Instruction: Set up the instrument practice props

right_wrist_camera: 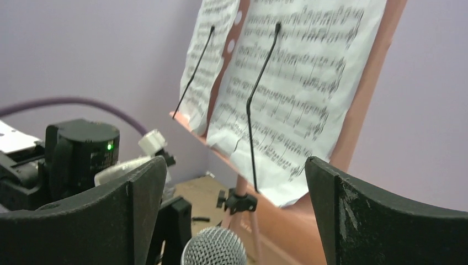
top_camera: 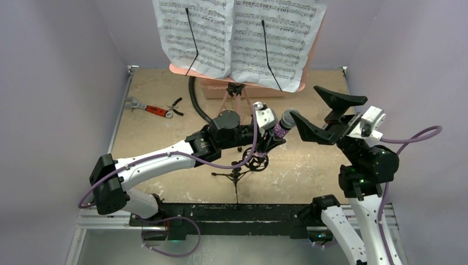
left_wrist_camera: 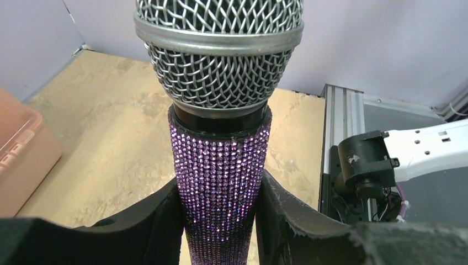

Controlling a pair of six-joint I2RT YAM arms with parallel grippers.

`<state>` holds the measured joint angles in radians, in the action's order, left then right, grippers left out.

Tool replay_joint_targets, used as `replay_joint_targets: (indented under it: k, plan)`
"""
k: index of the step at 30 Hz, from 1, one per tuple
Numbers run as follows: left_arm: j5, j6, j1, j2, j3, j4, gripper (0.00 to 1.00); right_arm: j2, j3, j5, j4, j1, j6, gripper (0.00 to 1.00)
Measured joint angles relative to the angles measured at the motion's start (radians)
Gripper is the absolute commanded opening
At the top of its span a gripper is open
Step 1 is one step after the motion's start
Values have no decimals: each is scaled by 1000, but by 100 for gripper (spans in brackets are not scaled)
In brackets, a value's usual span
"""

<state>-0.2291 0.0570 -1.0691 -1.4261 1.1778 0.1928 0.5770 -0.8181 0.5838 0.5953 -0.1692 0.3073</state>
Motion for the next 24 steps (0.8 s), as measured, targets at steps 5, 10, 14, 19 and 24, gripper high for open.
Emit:
replay_joint_targets:
  k: [5,10,14,19,24]
  plan:
    - [-7,-15,0,3,0,-23,0,16,-63,-24,-3,0,-29,98]
    - [-11,-16,-6,3,0,-34,0,31,-66,-26,-13,0,-33,98]
    - [-13,-16,-12,3,0,-44,0,32,-66,-42,-23,0,-35,98]
    - [-8,-17,-13,3,0,-54,0,31,-66,-46,-27,0,-35,98]
    - [4,-25,-13,3,0,-53,0,32,-63,-47,-29,0,-35,98]
